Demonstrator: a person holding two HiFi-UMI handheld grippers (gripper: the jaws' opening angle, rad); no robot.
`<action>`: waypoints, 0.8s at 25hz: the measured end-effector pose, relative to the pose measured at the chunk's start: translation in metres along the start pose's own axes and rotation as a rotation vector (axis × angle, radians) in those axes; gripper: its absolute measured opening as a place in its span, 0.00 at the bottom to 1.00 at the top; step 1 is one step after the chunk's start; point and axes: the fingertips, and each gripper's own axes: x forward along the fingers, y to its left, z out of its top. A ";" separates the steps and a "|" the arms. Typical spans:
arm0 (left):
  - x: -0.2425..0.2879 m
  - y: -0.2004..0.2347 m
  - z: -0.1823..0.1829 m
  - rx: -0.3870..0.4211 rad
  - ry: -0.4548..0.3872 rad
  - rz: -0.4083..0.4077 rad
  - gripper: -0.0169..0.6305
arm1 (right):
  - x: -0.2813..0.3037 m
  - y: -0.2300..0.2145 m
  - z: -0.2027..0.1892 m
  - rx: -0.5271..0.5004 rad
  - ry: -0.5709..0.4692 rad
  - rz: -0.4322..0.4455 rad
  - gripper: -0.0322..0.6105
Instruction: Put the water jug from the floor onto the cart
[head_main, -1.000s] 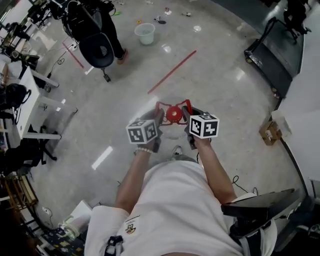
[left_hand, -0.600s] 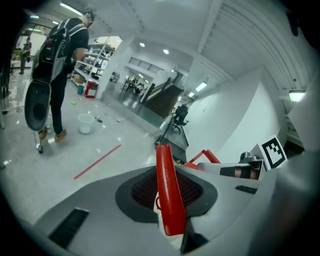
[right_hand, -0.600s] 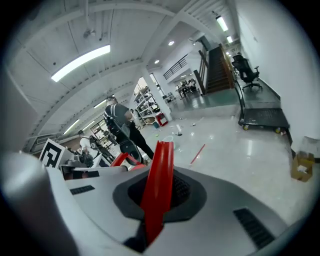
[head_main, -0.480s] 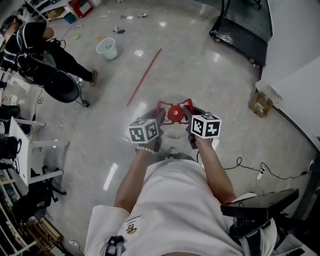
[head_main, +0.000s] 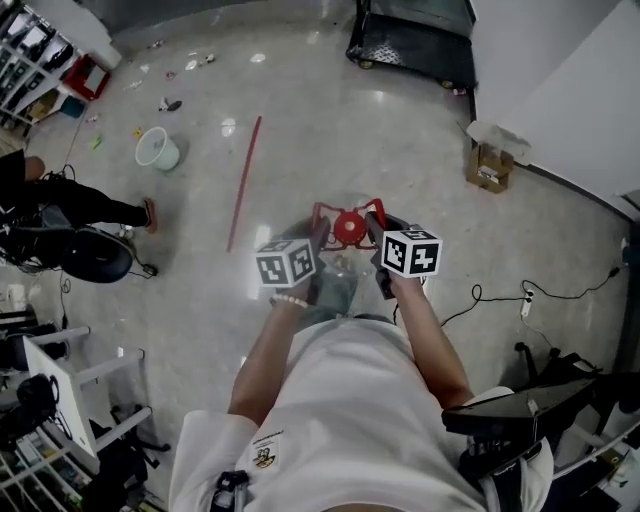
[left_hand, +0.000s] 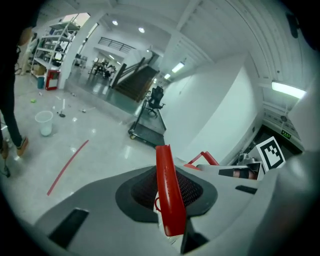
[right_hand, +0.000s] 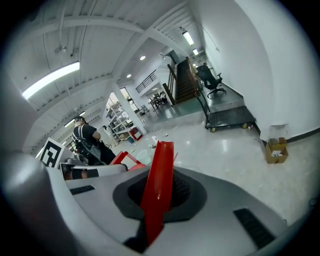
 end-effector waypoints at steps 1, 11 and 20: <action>0.005 -0.004 0.013 0.008 0.017 -0.021 0.14 | -0.001 -0.002 0.012 0.014 -0.007 -0.022 0.09; 0.117 -0.053 0.131 0.086 0.144 -0.165 0.14 | 0.004 -0.082 0.145 0.125 -0.077 -0.183 0.09; 0.183 -0.062 0.190 0.174 0.184 -0.238 0.14 | 0.026 -0.126 0.206 0.129 -0.097 -0.283 0.09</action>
